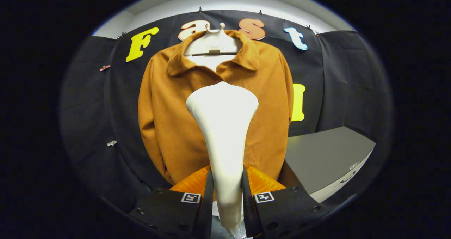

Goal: Iron the clothes twice with a garment steamer, once on the left side and once on the right side.

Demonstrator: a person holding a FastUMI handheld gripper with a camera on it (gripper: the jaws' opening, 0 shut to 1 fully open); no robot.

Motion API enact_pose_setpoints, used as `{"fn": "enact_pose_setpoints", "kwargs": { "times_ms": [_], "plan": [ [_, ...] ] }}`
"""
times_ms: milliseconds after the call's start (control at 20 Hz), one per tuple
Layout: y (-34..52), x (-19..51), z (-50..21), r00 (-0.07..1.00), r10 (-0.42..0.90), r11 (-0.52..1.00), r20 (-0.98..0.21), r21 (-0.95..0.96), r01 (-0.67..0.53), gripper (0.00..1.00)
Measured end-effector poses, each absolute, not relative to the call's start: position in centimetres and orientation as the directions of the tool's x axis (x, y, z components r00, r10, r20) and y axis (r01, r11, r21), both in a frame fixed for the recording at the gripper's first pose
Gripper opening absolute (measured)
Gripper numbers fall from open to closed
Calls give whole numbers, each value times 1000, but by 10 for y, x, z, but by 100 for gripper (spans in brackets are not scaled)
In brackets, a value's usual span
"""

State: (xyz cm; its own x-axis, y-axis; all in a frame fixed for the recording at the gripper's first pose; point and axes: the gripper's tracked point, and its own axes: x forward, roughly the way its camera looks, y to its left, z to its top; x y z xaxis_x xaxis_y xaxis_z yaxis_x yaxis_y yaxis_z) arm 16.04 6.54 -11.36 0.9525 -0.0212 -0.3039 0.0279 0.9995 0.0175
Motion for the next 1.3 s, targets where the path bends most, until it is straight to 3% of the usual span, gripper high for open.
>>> {"fn": "enact_pose_setpoints", "kwargs": {
  "times_ms": [650,1300],
  "plan": [
    [38,159,-39,999,-34,999,-33,-4,34,40],
    [37,158,-31,999,-45,999,6,-15,45,40]
  ]
}}
